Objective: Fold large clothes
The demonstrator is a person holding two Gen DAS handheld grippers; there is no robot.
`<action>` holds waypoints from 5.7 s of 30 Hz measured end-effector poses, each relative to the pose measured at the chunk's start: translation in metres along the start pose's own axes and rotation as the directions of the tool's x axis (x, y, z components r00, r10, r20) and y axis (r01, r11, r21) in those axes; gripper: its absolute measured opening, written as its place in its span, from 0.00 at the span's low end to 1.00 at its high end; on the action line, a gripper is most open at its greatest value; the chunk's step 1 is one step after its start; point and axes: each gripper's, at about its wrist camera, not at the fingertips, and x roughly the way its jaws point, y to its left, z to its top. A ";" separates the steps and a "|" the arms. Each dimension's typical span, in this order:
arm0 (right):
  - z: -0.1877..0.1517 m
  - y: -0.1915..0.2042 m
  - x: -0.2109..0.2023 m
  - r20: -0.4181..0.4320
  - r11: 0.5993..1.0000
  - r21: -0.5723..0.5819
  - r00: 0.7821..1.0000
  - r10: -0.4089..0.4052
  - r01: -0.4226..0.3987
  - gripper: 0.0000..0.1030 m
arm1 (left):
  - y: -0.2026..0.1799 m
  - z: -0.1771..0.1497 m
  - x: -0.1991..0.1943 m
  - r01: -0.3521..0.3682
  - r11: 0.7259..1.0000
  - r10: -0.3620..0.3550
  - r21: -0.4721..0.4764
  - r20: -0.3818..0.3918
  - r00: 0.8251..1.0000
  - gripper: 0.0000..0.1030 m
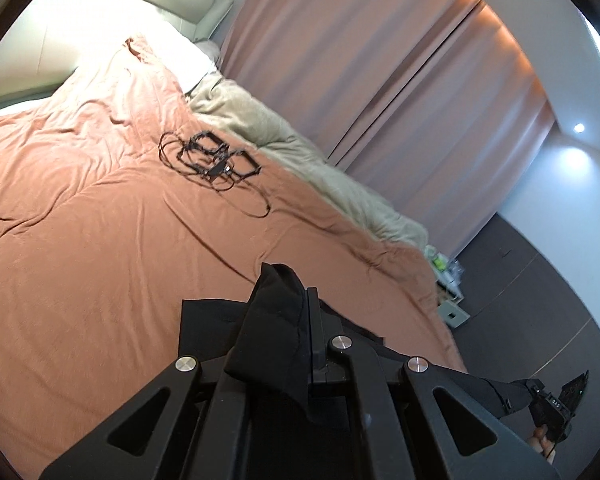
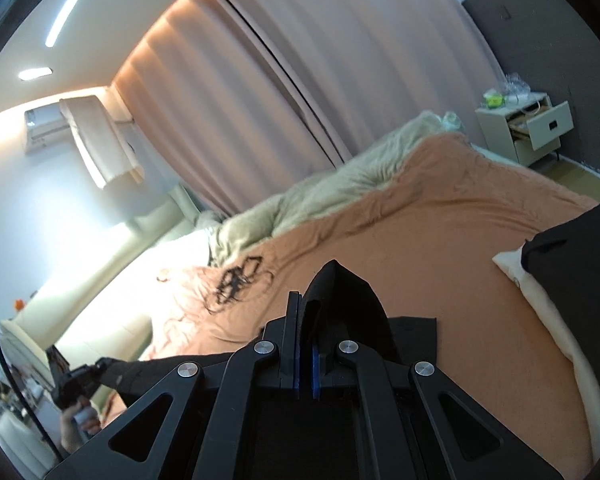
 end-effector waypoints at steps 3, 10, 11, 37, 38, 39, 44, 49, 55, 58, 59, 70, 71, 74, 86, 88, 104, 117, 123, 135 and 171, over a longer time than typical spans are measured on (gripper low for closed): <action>-0.001 -0.011 0.031 -0.041 0.999 0.005 0.999 -0.032 0.033 0.04 | 0.007 0.002 0.030 -0.034 0.999 0.034 -0.001 -0.035 0.999 0.04; -0.006 -0.035 0.093 -0.119 0.993 0.002 0.986 -0.113 0.114 0.04 | 0.023 -0.003 0.098 -0.124 0.992 0.124 0.005 -0.144 0.982 0.04; -0.007 -0.039 0.099 -0.130 0.992 0.007 0.984 -0.121 0.123 0.04 | 0.026 -0.005 0.108 -0.136 0.991 0.135 0.004 -0.163 0.977 0.04; -0.038 -0.072 0.128 -0.335 0.952 -0.009 0.896 -0.290 0.305 0.59 | 0.069 -0.007 0.113 -0.191 0.980 0.163 -0.062 -0.313 0.936 0.70; -0.037 -0.070 0.126 -0.335 0.953 -0.013 0.896 -0.291 0.304 0.59 | 0.069 -0.007 0.112 -0.194 0.979 0.169 -0.054 -0.310 0.936 0.70; -0.036 -0.069 0.126 -0.337 0.954 -0.019 0.896 -0.289 0.300 0.59 | 0.070 -0.006 0.107 -0.201 0.979 0.181 -0.038 -0.305 0.935 0.70; -0.037 -0.066 0.130 -0.360 0.949 -0.048 0.881 -0.307 0.311 0.59 | 0.080 -0.006 0.109 -0.234 0.972 0.226 0.019 -0.337 0.914 0.70; -0.042 -0.071 0.142 -0.403 0.942 -0.076 0.854 -0.330 0.328 0.59 | 0.092 -0.013 0.125 -0.238 0.971 0.233 0.036 -0.394 0.889 0.70; -0.047 -0.086 0.167 -0.461 0.929 -0.096 0.811 -0.361 0.358 0.59 | 0.097 -0.019 0.151 -0.239 0.969 0.241 0.061 -0.428 0.871 0.61; -0.052 -0.090 0.182 -0.487 0.927 -0.117 0.793 -0.366 0.357 0.58 | 0.097 -0.022 0.165 -0.229 0.970 0.240 0.080 -0.439 0.866 0.48; -0.053 -0.090 0.185 -0.489 0.924 -0.131 0.787 -0.376 0.360 0.56 | 0.095 -0.023 0.171 -0.228 0.969 0.246 0.093 -0.447 0.860 0.42; -0.043 -0.089 0.173 -0.403 0.901 -0.181 0.806 -0.433 0.394 0.02 | 0.057 -0.001 0.209 -0.211 0.953 0.284 0.218 -0.397 0.873 0.05; -0.043 -0.090 0.171 -0.402 0.900 -0.173 0.805 -0.436 0.401 0.02 | 0.057 0.000 0.214 -0.222 0.952 0.292 0.212 -0.406 0.866 0.05; -0.046 -0.092 0.170 -0.418 0.894 -0.174 0.791 -0.447 0.413 0.02 | 0.062 0.001 0.226 -0.242 0.949 0.307 0.200 -0.430 0.849 0.05; -0.033 -0.103 0.189 -0.443 0.926 -0.093 0.818 -0.368 0.366 0.68 | 0.082 0.012 0.232 -0.248 0.963 0.267 0.103 -0.463 0.845 0.09; -0.034 -0.106 0.201 -0.458 0.928 -0.080 0.814 -0.359 0.364 0.68 | 0.081 0.009 0.238 -0.243 0.965 0.259 0.096 -0.469 0.844 0.09; -0.026 -0.118 0.252 -0.494 0.929 -0.060 0.797 -0.346 0.366 0.65 | 0.070 0.002 0.261 -0.229 0.964 0.264 0.132 -0.457 0.849 0.76; 0.002 -0.084 0.244 -0.409 0.930 -0.139 0.835 -0.368 0.341 0.05 | 0.069 0.012 0.238 -0.178 0.977 0.207 0.114 -0.360 0.910 0.07; 0.023 -0.056 0.245 -0.350 0.925 -0.177 0.857 -0.378 0.335 0.04 | 0.070 0.029 0.231 -0.205 0.971 0.234 0.122 -0.320 0.918 0.06; 0.002 -0.103 0.293 -0.414 0.876 -0.171 0.774 -0.479 0.451 0.03 | 0.083 0.024 0.274 -0.261 0.952 0.303 0.161 -0.357 0.884 0.04; -0.053 0.021 0.116 -0.301 0.863 -0.360 0.832 -0.467 0.354 0.63 | -0.008 -0.043 0.090 -0.139 0.945 0.224 0.297 -0.275 0.935 0.78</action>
